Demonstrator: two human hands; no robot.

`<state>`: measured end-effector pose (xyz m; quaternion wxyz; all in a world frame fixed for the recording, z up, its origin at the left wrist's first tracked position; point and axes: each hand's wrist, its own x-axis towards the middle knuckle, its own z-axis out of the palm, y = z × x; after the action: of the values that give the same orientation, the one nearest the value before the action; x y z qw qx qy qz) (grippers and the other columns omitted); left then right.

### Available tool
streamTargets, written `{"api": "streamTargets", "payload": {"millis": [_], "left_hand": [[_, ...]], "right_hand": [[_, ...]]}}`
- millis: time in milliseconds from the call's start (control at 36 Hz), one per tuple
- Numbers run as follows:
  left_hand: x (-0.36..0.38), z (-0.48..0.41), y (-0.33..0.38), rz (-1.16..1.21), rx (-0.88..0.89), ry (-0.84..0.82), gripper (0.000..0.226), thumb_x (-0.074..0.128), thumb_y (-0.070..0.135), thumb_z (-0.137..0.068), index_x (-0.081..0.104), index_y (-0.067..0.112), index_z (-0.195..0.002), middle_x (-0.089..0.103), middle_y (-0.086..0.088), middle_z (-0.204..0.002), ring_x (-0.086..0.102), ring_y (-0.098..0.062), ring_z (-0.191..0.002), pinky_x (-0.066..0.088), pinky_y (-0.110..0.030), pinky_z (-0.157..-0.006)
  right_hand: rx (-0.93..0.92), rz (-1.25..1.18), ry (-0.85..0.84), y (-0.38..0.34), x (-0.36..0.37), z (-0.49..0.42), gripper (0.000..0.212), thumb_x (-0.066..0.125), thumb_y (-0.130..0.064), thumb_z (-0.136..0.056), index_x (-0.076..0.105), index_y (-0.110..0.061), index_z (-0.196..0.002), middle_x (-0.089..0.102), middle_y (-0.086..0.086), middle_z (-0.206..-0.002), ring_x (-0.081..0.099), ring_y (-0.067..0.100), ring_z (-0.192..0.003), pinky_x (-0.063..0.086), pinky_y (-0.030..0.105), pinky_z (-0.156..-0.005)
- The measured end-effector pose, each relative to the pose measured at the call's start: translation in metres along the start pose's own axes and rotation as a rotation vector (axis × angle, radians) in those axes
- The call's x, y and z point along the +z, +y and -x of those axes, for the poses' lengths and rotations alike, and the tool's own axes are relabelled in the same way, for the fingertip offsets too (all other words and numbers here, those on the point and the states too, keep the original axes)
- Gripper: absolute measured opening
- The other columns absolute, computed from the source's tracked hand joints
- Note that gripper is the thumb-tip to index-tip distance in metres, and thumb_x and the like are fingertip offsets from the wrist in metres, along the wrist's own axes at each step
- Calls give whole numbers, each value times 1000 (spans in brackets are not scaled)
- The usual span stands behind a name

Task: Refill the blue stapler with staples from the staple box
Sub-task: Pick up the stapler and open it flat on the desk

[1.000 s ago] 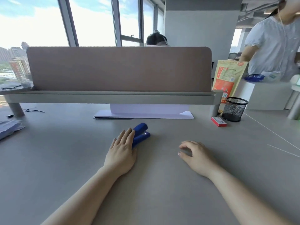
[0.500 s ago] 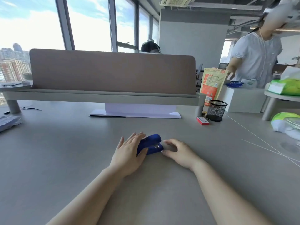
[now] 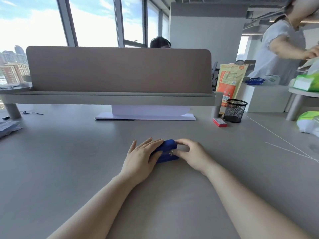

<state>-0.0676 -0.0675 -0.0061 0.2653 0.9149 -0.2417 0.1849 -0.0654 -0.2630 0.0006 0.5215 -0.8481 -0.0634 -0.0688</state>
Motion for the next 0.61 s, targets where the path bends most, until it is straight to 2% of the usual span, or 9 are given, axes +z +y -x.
{"api": "streamTargets", "payload": {"millis": [83,194,278,361,500,611], "left_hand": [[-1,0,2,8,-3,21,39,42,45,-92,43,38,-130,53,13,-136,34,-6,-136,3,-41,-117],[-1,0,2,-4,9,76,45,38,63,-82,49,41,-120,62,17,-121,52,-5,-119,-2,-39,-116],[-1,0,0,17,6,122,31,50,52,-85,53,40,-114,66,18,-112,59,-7,-105,-1,-36,-115],[-2,-1,-1,30,-9,143,26,55,45,-86,56,39,-111,67,18,-109,60,-7,-102,0,-34,-115],[-1,-1,-2,54,0,139,30,50,48,-83,58,38,-110,68,17,-109,61,-7,-102,2,-33,-115],[-1,-1,1,81,18,155,31,48,47,-83,57,37,-111,67,17,-110,60,-7,-104,2,-31,-115]], "right_hand": [[14,-37,-13,0,-2,1,25,74,-28,-73,64,-32,-96,67,-12,-106,57,6,-104,40,19,-83],[24,-31,-52,0,-4,3,27,78,-31,-68,63,-32,-91,66,-16,-104,51,-6,-102,36,15,-79],[19,-58,-80,-2,-4,4,27,79,-27,-68,66,-29,-92,65,-20,-101,51,-11,-99,34,11,-79],[-7,-52,-89,0,-3,4,26,78,-23,-69,69,-25,-93,69,-15,-105,57,0,-105,37,14,-85],[-24,-59,-92,1,-2,2,19,77,-19,-71,71,-20,-89,69,-16,-104,58,-4,-101,39,7,-81],[-6,-75,-79,3,-4,4,18,78,-23,-70,70,-20,-86,69,-16,-104,58,-3,-101,39,15,-85]]}}
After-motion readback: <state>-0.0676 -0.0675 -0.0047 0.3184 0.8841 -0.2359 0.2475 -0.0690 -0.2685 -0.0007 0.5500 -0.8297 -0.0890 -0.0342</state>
